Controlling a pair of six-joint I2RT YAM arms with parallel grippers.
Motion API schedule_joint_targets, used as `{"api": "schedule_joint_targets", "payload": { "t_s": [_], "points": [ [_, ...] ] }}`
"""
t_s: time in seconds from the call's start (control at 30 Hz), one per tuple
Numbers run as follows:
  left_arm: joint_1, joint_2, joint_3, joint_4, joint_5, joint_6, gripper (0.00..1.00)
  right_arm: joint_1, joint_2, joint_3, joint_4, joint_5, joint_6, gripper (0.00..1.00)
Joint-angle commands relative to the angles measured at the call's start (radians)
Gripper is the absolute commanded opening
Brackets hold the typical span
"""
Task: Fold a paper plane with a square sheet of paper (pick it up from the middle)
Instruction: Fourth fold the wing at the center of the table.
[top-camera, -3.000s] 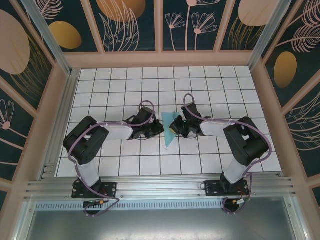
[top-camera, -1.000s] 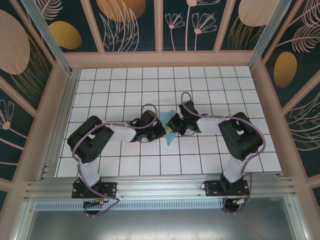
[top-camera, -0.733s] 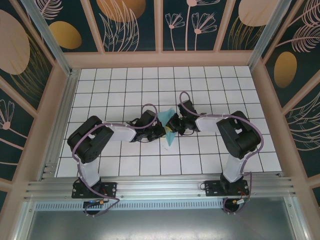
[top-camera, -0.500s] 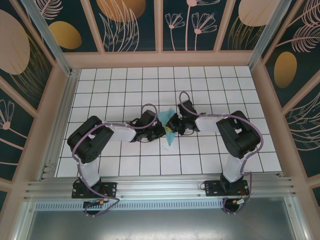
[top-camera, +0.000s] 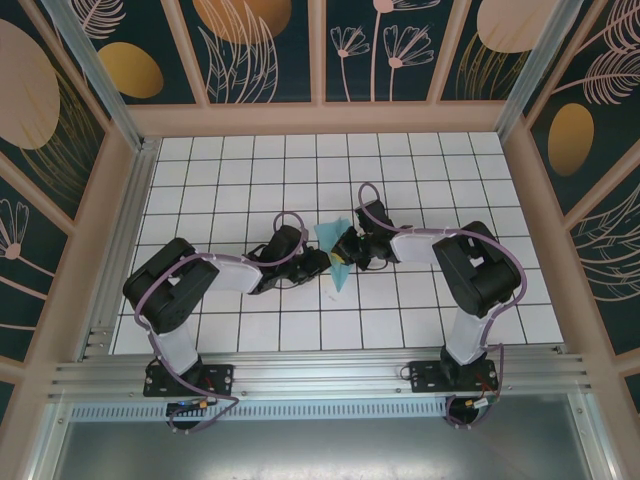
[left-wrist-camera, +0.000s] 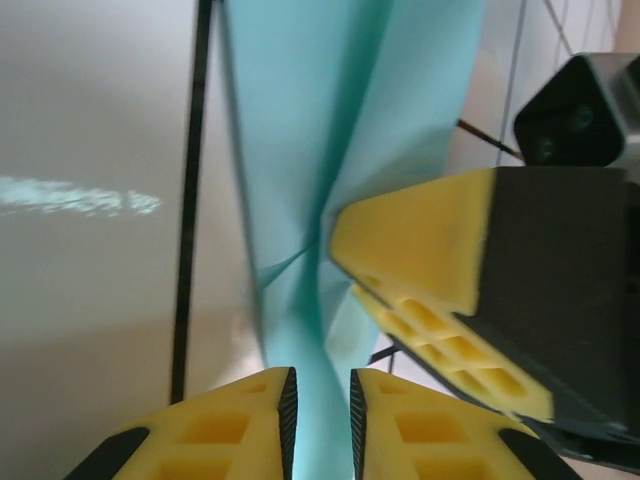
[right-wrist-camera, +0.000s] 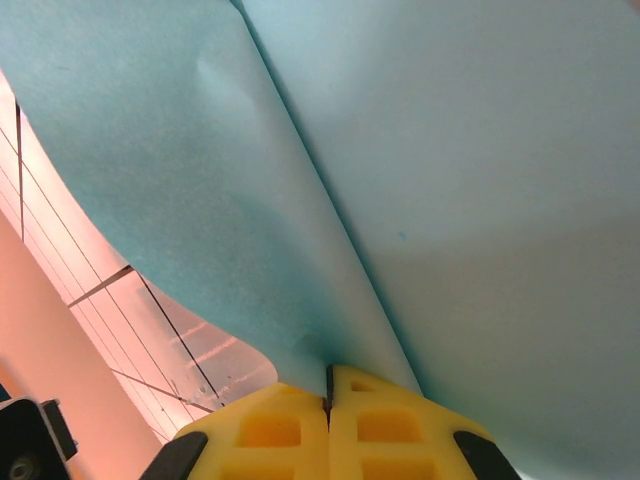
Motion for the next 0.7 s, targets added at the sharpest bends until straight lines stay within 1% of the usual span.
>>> {"api": "schedule_joint_targets", "payload": {
  "t_s": [0.0,0.1,0.23,0.43,0.67],
  "points": [
    [0.006,-0.002,-0.004,0.072,0.034,-0.014,0.25,0.006,0.012,0.028,-0.022,0.003,-0.009,0.03],
    [0.005,0.022,0.005,0.084,0.050,-0.014,0.25,0.007,0.012,0.031,-0.019,0.001,-0.008,0.03],
    [0.006,0.050,0.014,0.087,0.068,-0.011,0.23,0.007,0.010,0.031,-0.020,0.001,-0.006,0.03],
    [0.005,0.058,0.018,0.061,0.063,0.001,0.25,0.007,0.008,0.031,-0.018,-0.003,-0.001,0.03],
    [0.006,0.078,0.025,0.092,0.074,-0.009,0.25,0.007,0.005,0.030,-0.012,-0.015,0.003,0.03]
  ]
}}
